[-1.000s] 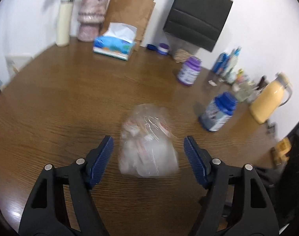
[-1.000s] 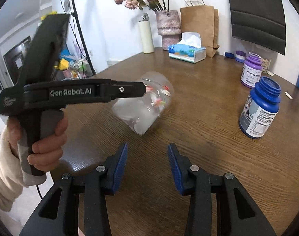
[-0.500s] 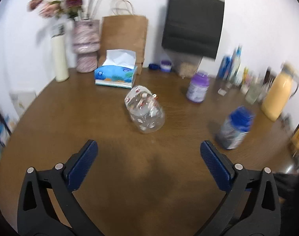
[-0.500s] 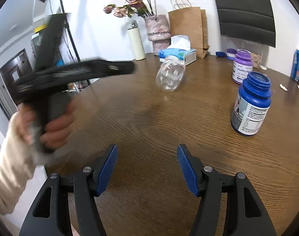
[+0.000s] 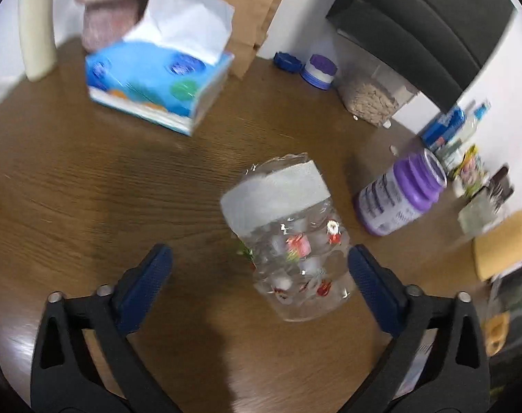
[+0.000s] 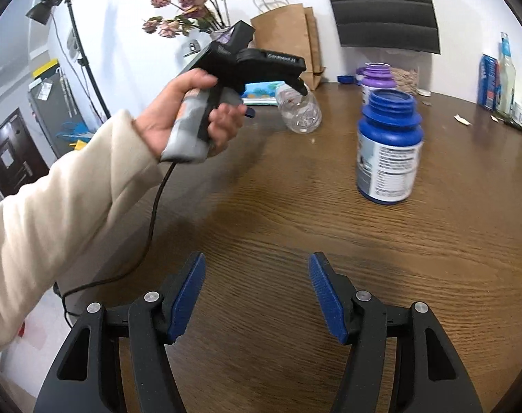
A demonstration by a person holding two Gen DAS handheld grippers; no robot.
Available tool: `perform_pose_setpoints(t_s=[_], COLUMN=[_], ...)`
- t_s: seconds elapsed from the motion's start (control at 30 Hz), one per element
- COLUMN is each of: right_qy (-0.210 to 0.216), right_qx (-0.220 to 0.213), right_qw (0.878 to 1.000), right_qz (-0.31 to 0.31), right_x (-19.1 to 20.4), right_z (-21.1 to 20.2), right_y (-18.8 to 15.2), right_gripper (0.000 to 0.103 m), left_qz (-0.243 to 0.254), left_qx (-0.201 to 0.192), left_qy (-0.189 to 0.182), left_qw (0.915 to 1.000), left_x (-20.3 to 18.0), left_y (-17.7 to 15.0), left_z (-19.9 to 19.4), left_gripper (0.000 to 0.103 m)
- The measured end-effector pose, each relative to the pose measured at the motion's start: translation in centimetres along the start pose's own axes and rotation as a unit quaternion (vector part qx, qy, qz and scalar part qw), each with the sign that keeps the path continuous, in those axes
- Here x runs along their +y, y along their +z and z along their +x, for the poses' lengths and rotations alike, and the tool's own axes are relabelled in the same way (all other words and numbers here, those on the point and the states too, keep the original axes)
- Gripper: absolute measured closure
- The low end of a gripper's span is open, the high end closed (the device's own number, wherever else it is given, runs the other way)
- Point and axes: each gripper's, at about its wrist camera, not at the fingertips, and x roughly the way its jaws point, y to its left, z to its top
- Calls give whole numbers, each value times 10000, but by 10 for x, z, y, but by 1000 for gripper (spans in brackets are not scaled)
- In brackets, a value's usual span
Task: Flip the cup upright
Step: 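Close the left tool on the clear cup and lift it off the table, then grasp the cup with the right tool while the left tool holds it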
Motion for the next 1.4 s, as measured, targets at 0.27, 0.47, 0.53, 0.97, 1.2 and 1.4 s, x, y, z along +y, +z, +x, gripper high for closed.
perform_pose_setpoints(t_s=[0.27, 0.47, 0.53, 0.97, 1.2, 1.4], right_qy=[-176, -280, -297, -166, -228, 346], right_qx=[-196, -351, -380, -475, -611, -857], right_qw=[9993, 9982, 9979, 9978, 9967, 9934], right_qz=[254, 396, 438, 436, 478, 678], right_x=[-19, -30, -31, -12, -14, -22], right_z=[-6, -17, -21, -33, -51, -67], right_y=[1, 5, 4, -6, -11, -2], right_gripper=[35, 35, 35, 35, 35, 33], left_qz=[192, 531, 612, 1974, 2139, 2444], left_qx=[-68, 40, 89, 728, 401, -712], left_qy=[17, -79, -75, 109, 2, -11], left_qw=[9998, 9986, 9981, 9776, 9760, 9670], left_x=[-21, -11, -6, -25, -38, -51], left_y=[-18, -73, -95, -213, -222, -236], left_z=[0, -38, -55, -124, -129, -167], left_gripper=[42, 42, 42, 33, 38, 38])
